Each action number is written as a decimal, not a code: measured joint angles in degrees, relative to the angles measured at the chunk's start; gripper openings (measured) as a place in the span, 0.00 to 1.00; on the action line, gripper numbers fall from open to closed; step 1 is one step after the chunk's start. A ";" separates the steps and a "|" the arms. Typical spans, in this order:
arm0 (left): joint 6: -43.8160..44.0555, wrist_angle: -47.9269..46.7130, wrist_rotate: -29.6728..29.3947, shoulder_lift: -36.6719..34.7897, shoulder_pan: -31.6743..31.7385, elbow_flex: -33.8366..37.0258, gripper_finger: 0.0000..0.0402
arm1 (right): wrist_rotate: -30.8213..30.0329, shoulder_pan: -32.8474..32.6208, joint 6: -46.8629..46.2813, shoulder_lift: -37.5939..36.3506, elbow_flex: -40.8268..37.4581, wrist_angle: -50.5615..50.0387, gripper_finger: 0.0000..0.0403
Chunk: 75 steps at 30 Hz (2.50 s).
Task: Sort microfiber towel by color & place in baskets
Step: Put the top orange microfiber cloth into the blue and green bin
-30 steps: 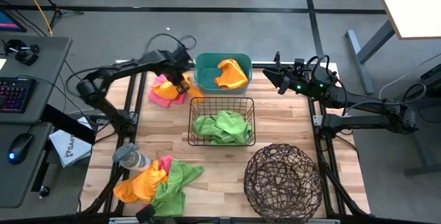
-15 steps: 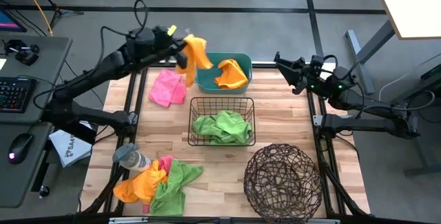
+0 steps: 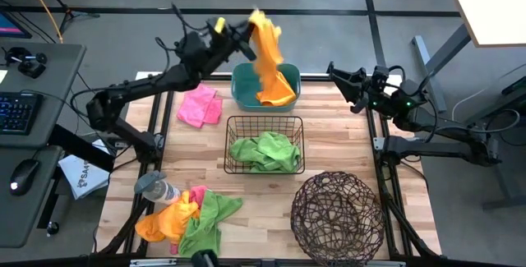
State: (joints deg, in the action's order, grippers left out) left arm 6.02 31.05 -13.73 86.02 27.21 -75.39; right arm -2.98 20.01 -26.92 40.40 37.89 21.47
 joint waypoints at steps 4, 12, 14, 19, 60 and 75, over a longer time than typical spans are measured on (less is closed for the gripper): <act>2.76 -1.73 5.07 0.49 1.89 -1.71 0.00 | 0.00 0.00 -0.01 0.00 0.00 0.00 0.46; 5.42 -19.24 6.18 0.37 0.30 -1.41 0.00 | -0.46 0.00 0.76 -0.02 0.00 0.02 0.46; 5.54 -20.85 7.37 0.37 -0.64 0.07 0.00 | -1.49 0.00 1.12 -0.02 0.00 0.02 0.46; 9.61 -21.15 7.23 0.46 -1.97 7.53 0.00 | -3.10 0.00 1.51 -0.02 0.00 0.02 0.46; 6.18 -67.70 31.87 6.18 1.94 -2.75 0.36 | -7.54 -0.66 -8.67 9.11 0.00 -0.70 0.46; 8.69 -51.95 16.64 22.28 7.34 -2.91 0.00 | -7.58 -0.48 -4.98 9.16 0.00 -2.49 0.46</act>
State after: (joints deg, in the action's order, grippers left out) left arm 14.71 -20.90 2.91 108.30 34.54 -78.29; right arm -10.57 19.53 -31.90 49.56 37.89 18.98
